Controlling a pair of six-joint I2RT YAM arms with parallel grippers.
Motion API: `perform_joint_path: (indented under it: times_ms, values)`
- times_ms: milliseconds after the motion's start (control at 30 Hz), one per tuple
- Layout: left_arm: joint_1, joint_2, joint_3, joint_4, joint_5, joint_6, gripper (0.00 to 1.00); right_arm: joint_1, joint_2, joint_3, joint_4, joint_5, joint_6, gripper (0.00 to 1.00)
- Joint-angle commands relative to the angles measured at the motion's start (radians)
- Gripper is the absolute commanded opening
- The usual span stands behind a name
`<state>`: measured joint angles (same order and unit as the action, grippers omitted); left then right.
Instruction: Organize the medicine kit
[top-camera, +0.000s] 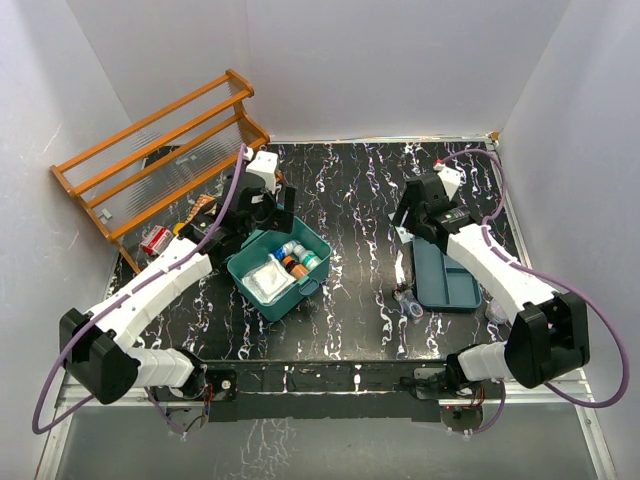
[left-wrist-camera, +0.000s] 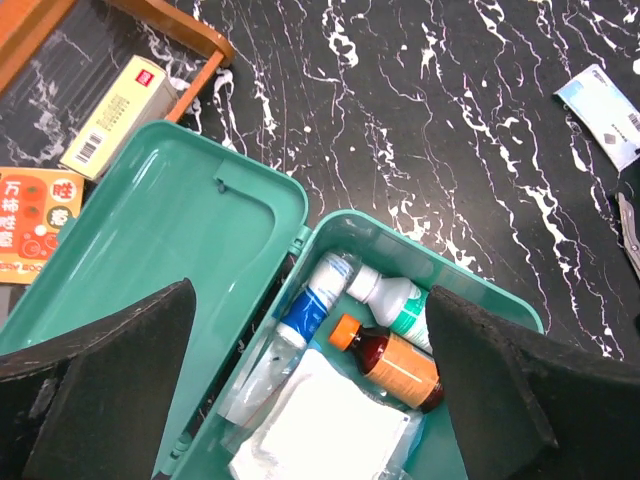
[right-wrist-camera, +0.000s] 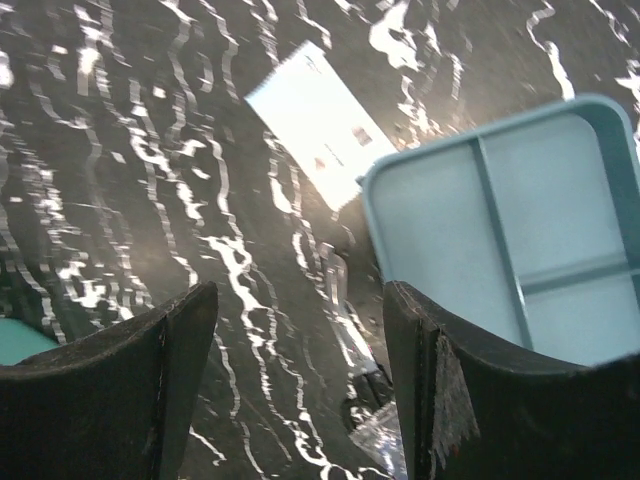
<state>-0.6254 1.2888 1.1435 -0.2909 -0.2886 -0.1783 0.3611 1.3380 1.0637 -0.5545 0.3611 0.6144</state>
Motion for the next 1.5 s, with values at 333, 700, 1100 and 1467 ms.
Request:
perform_joint_path:
  times_ms: [333,700,1100,1467]
  values:
    - [0.096,-0.012,0.074,-0.029,0.172,-0.013,0.99,-0.05,0.161,-0.075,-0.162,-0.037,-0.065,0.54]
    - [0.096,0.041,0.107,-0.027,0.176,0.029,0.99,-0.051,0.323,-0.021,-0.058,-0.08,-0.204,0.18]
    - [0.095,0.135,0.184,-0.01,0.148,0.069,0.99,-0.049,0.491,0.152,0.017,-0.299,-0.283,0.07]
    - [0.095,0.164,0.232,-0.011,0.114,0.108,0.99,-0.032,0.52,0.249,-0.028,-0.193,-0.22,0.26]
